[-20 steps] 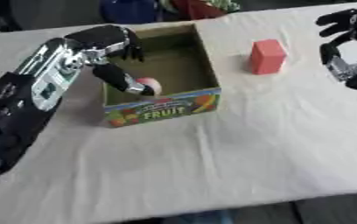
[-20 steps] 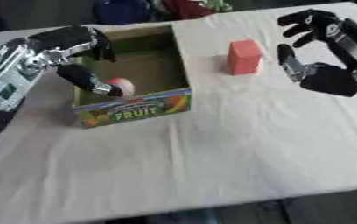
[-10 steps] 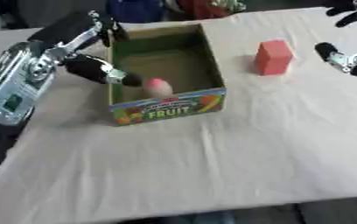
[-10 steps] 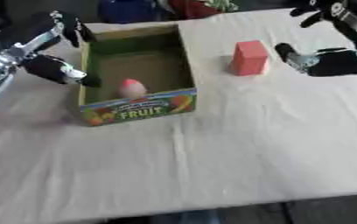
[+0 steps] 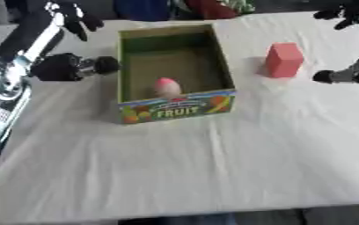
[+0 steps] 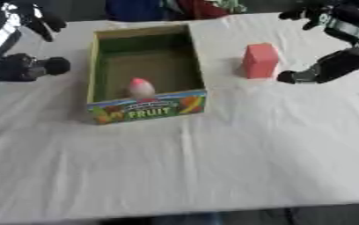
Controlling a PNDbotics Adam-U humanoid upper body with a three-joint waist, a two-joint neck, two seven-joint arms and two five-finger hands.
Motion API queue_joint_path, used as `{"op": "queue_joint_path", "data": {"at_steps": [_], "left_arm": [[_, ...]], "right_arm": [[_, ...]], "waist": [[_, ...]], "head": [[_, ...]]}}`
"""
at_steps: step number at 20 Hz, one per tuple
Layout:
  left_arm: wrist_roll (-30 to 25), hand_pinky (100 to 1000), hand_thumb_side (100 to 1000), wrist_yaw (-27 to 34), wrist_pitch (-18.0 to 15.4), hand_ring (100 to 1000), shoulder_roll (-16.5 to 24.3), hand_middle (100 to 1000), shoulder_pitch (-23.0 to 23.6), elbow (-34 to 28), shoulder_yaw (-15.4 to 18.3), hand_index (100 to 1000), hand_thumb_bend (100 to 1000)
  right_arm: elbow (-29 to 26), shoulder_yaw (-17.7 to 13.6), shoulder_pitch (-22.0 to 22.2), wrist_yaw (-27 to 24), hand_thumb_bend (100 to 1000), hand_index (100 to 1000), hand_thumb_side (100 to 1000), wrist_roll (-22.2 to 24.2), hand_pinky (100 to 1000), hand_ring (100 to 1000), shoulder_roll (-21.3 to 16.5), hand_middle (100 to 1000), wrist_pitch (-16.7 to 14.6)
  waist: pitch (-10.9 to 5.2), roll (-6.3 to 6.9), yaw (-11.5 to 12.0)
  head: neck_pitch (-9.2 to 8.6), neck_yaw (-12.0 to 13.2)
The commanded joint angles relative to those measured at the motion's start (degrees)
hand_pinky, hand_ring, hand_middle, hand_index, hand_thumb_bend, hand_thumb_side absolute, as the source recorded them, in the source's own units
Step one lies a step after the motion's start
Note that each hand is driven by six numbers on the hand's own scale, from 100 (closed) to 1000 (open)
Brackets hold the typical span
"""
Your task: Pick up objects on the table and place them in the box.
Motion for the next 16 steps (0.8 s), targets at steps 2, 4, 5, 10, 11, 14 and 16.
{"op": "queue_joint_path", "data": {"at_steps": [2, 4, 5, 10, 11, 14, 16], "left_arm": [[1.65, 668, 946, 2.00, 0.35, 541, 1.63, 577, 0.58, -2.19, 1.84, 710, 984], [2.16, 668, 948, 2.80, 0.29, 539, 1.48, 575, 1.26, -2.61, 2.18, 710, 981], [2.37, 668, 949, 3.19, 0.20, 539, 1.38, 575, 1.60, -2.84, 2.32, 709, 981], [3.04, 668, 954, 4.39, -0.09, 536, 1.05, 572, 2.78, -3.60, 2.83, 709, 975], [3.16, 667, 954, 4.54, -0.12, 536, 0.99, 572, 2.98, -3.67, 2.92, 709, 969], [3.47, 667, 957, 4.86, -0.18, 534, 0.76, 570, 3.37, -3.79, 3.15, 709, 969], [3.60, 667, 958, 5.01, -0.23, 534, 0.58, 570, 3.48, -3.80, 3.21, 709, 968]], "right_arm": [[5.73, -0.92, -2.89, 1.97, 520, 953, 283, 0.92, 833, 943, -0.28, 917, -1.20], [9.13, -1.28, -4.27, 1.47, 476, 944, 258, 2.07, 828, 935, 0.70, 909, -1.45], [10.82, -1.61, -4.99, 1.28, 443, 940, 229, 2.64, 824, 930, 1.24, 906, -1.40], [17.98, -3.44, -8.27, 0.74, 349, 930, 160, 4.26, 817, 923, 3.53, 898, -0.87], [19.22, -3.76, -8.89, 0.85, 323, 928, 162, 4.45, 816, 922, 3.97, 897, -0.77], [22.40, -4.44, -10.49, 1.58, 327, 926, 142, 4.83, 815, 920, 5.14, 895, -0.58], [24.24, -4.62, -11.35, 2.64, 333, 928, 146, 5.00, 818, 922, 5.89, 897, -0.59]], "waist": [[-0.88, -0.40, 0.57], [-0.91, -0.54, 1.02], [-0.92, -0.60, 1.24], [-1.00, -0.83, 2.02], [-1.02, -0.89, 2.14], [-1.04, -1.07, 2.51], [-1.04, -1.19, 2.84]], "head": [[-0.37, -0.78], [-0.28, -1.03], [-0.22, -1.11], [0.13, -1.51], [0.23, -1.63], [0.37, -1.96], [0.41, -2.23]]}}
